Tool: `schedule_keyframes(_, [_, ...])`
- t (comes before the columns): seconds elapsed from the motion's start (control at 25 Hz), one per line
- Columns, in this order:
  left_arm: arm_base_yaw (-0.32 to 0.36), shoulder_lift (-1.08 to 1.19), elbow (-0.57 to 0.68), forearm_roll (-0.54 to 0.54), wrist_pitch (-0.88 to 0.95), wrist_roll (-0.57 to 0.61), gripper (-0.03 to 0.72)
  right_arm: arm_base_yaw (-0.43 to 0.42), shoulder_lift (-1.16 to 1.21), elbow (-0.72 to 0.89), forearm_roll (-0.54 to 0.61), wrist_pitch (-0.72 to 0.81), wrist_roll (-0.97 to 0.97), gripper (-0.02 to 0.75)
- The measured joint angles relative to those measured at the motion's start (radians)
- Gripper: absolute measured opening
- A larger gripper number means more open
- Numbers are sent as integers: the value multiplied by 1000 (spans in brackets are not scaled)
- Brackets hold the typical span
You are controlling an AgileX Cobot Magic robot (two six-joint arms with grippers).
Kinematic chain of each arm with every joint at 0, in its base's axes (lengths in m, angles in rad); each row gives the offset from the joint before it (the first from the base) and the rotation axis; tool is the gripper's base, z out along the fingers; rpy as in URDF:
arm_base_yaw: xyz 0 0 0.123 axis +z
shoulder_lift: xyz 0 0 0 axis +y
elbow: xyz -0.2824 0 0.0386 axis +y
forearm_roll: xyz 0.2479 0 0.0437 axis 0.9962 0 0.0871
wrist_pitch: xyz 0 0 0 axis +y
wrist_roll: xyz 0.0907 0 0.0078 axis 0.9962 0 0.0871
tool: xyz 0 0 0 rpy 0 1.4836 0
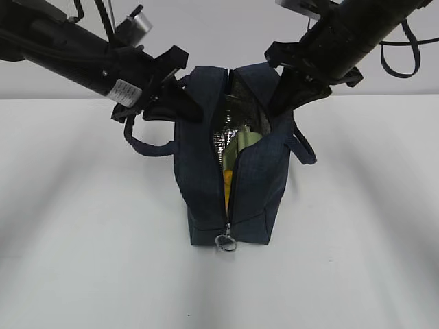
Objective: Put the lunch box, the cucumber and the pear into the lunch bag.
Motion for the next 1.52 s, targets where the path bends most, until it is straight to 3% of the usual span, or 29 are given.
schedule_keyframes(0.2, [0, 12, 0, 7, 8, 0, 1, 0, 0, 0, 6, 0, 0, 39])
schedule_keyframes(0.28, [3, 12, 0, 8, 7, 0, 1, 0, 0, -2, 31, -8, 0, 143])
schedule_keyframes(0.44, [15, 15, 0, 14, 3, 0, 35, 0, 0, -4, 70, -13, -17, 440])
schedule_keyframes(0.56, [34, 16, 0, 15, 14, 0, 167, 0, -8, -5, 70, -13, -19, 536])
schedule_keyframes(0.68, [62, 17, 0, 10, 59, 0, 390, 0, -40, -5, 70, -13, -23, 557])
schedule_keyframes(0.8, [89, 13, 0, 8, 103, 6, 512, 0, -79, -5, 70, -7, -24, 563])
schedule_keyframes(1.12, [103, -110, 0, 47, 125, 52, 543, 0, -145, 62, 85, 91, -67, 551])
schedule_keyframes(1.52, [103, -294, 113, 106, 121, 118, 540, 0, -305, 372, 259, 80, -296, 546])
